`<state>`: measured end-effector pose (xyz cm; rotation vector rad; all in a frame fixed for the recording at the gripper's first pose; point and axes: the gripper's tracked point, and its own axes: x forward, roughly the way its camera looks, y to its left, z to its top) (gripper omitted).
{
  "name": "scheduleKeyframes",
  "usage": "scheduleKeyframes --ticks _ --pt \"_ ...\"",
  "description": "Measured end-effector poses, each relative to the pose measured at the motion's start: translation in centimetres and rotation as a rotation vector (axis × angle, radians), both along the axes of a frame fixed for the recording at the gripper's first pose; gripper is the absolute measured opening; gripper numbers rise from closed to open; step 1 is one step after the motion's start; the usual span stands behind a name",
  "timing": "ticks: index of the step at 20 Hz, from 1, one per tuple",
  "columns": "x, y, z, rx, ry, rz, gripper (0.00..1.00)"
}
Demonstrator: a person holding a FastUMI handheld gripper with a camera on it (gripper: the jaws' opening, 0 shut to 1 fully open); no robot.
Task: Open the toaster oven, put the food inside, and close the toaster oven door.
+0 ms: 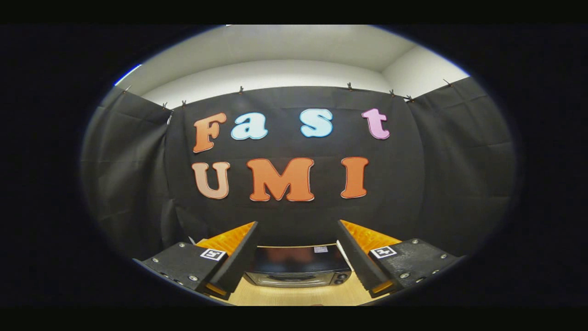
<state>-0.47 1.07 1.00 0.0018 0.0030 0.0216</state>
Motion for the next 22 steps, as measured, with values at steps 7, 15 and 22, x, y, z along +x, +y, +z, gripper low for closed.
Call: scheduleKeyframes --ticks 7,15,22 --pt "-0.7 2.8 -1.0 -0.008 0.002 0.04 0.98" --pt "0.8 2.9 -7.2 0.056 0.086 0.05 0.98" --pt "3.7 2.0 -11.0 0.003 0.093 0.018 0.99"
